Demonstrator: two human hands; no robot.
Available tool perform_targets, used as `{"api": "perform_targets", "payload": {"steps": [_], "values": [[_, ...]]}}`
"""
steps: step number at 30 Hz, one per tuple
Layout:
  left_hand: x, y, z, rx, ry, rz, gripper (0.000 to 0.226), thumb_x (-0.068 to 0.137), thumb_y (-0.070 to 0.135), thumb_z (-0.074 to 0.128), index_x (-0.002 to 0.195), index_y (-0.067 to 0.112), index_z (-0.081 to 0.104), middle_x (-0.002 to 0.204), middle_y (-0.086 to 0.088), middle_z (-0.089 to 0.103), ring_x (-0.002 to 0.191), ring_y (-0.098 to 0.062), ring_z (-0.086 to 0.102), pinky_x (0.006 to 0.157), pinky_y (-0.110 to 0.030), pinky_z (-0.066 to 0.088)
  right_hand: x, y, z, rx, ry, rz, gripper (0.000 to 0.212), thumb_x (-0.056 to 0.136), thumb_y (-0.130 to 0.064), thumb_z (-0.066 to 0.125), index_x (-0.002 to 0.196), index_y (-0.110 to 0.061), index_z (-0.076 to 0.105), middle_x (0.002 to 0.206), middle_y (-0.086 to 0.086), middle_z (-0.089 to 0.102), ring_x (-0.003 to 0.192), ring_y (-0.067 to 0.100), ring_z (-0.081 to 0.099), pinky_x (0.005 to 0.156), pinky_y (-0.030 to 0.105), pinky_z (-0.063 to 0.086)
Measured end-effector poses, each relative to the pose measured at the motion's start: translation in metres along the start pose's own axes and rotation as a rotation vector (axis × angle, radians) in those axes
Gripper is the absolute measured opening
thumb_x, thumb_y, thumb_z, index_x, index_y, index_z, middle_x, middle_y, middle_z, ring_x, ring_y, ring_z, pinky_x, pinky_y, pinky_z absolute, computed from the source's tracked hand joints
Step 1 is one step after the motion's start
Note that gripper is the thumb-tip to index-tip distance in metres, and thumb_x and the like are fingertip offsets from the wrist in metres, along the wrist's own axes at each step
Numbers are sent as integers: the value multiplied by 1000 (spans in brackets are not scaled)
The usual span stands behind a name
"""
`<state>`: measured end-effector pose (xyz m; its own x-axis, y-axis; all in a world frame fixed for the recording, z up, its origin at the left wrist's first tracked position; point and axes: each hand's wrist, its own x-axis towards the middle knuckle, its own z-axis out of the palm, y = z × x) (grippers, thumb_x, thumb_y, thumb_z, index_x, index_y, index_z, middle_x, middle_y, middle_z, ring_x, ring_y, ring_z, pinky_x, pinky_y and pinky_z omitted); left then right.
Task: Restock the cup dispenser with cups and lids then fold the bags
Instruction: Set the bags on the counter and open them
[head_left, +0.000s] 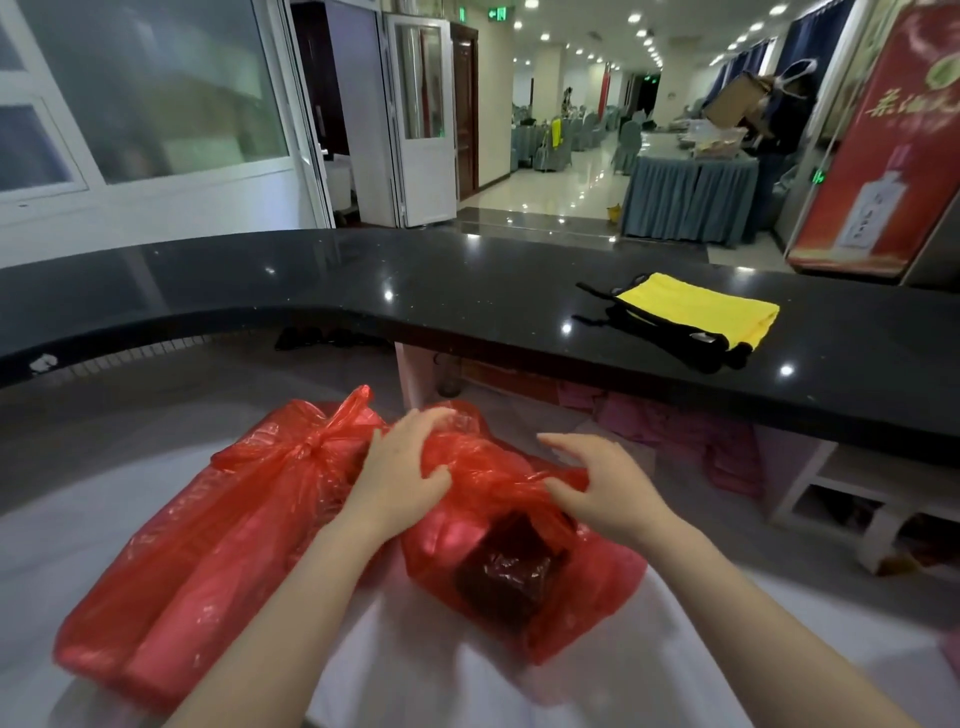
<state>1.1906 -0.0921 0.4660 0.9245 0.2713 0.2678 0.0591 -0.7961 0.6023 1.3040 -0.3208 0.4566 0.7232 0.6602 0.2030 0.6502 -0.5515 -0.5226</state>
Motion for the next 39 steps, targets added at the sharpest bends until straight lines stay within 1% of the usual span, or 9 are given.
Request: {"api": "perform_targets", "payload": {"steps": [3,5,8,14,21,25,31,36,39], "values": [[1,3,10,257,-87,-13,43,83,42,66,123,39,52,122,17,56,125,-9,45,116,-53,7,2,-10,10,-231,-169,-24,54,79,-53,65,130,-37,54,124,-11,61,119,13,52,110,45,31],[0,-1,12,275,-59,-6,15,84,38,67,95,40,57,97,19,61,102,-9,57,106,-40,34,-1,-9,12,-278,-144,-33,35,85,-40,65,119,-34,63,114,-9,63,112,16,55,103,36,37],[-1,-7,14,39,59,-61,24,80,18,68,76,35,50,76,16,58,74,-3,56,63,-19,38,-6,-1,11,-243,-14,-30,22,87,-19,61,106,-28,67,104,-6,63,103,18,57,87,33,44],[6,-29,6,-449,452,-375,34,80,-5,62,70,24,46,73,7,49,66,-10,46,57,-9,37,-9,18,-6,-358,151,-16,27,65,5,57,67,-22,55,76,1,61,78,31,59,66,29,27],[6,-26,-10,-219,120,-205,71,70,-20,36,40,38,64,99,15,58,94,2,49,88,-17,32,-21,44,-16,-294,-353,209,29,81,-11,57,77,-39,63,155,-2,27,144,21,17,110,38,31],[0,-22,-1,93,47,-116,61,75,-11,42,56,39,72,118,10,58,113,-9,49,97,-29,38,-24,34,-15,-178,-268,179,44,81,-46,64,124,-40,56,157,-3,18,145,21,6,116,41,16],[-5,-26,2,278,-100,-59,32,95,15,49,121,18,66,135,-2,50,123,-22,49,100,-31,37,-24,8,9,-532,-197,15,70,73,-81,45,132,-44,49,125,-4,36,125,21,28,108,39,21],[-8,-22,7,260,-256,-280,102,80,40,74,152,13,7,157,-9,2,129,-37,44,104,-40,39,-26,13,16,-550,-319,338,81,81,-80,11,93,-26,71,122,-1,48,126,24,33,111,62,9],[-9,-23,10,245,-184,-384,110,81,39,72,152,14,-9,158,-12,-5,130,-40,43,105,-42,38,-30,15,14,-595,-290,318,83,83,-77,13,85,-18,70,121,-3,53,128,22,34,110,67,0]]}}
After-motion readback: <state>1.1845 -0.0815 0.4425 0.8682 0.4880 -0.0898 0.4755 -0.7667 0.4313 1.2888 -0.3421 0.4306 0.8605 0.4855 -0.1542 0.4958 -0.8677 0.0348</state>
